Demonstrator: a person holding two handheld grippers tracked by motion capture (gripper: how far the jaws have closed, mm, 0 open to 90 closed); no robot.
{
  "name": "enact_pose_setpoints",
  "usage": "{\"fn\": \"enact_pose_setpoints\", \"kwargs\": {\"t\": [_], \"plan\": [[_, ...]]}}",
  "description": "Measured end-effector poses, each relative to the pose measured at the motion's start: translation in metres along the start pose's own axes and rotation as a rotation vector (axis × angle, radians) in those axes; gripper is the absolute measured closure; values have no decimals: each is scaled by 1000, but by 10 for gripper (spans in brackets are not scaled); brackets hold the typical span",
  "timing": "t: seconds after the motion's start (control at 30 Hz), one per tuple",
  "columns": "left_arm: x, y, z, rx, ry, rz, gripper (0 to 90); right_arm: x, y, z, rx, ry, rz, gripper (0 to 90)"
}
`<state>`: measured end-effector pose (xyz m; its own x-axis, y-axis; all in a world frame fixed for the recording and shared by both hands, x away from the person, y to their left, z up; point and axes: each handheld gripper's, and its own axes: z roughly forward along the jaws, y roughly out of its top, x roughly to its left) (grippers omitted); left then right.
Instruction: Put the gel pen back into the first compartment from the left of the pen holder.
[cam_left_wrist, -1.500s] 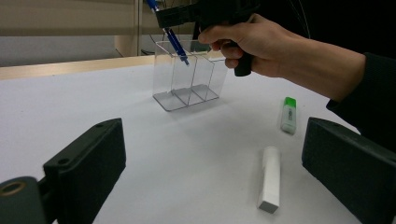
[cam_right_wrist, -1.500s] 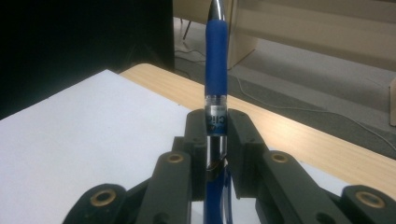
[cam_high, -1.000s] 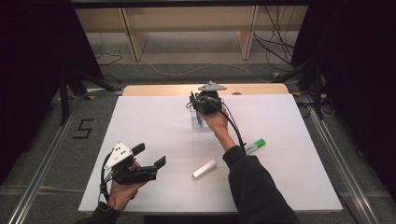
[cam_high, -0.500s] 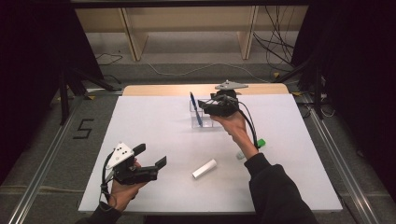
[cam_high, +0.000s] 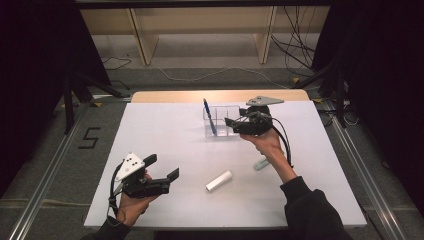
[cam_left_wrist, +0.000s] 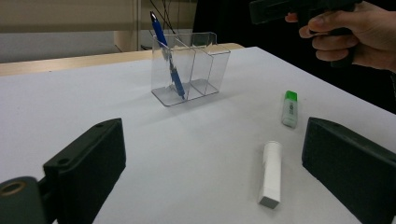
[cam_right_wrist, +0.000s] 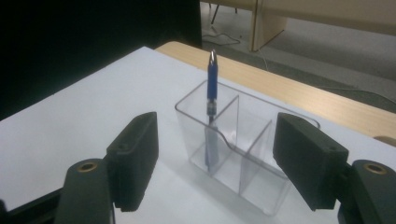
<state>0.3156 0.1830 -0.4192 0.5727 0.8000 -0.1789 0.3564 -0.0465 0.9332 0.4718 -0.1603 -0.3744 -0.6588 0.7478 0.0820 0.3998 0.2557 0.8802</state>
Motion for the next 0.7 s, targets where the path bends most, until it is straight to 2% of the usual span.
{"fn": "enact_pose_setpoints", "kwargs": {"t": [0.7], "plan": [[-1,-1,6,28,-8,3,57,-18,-51,-56,-6,-43,54,291]]}}
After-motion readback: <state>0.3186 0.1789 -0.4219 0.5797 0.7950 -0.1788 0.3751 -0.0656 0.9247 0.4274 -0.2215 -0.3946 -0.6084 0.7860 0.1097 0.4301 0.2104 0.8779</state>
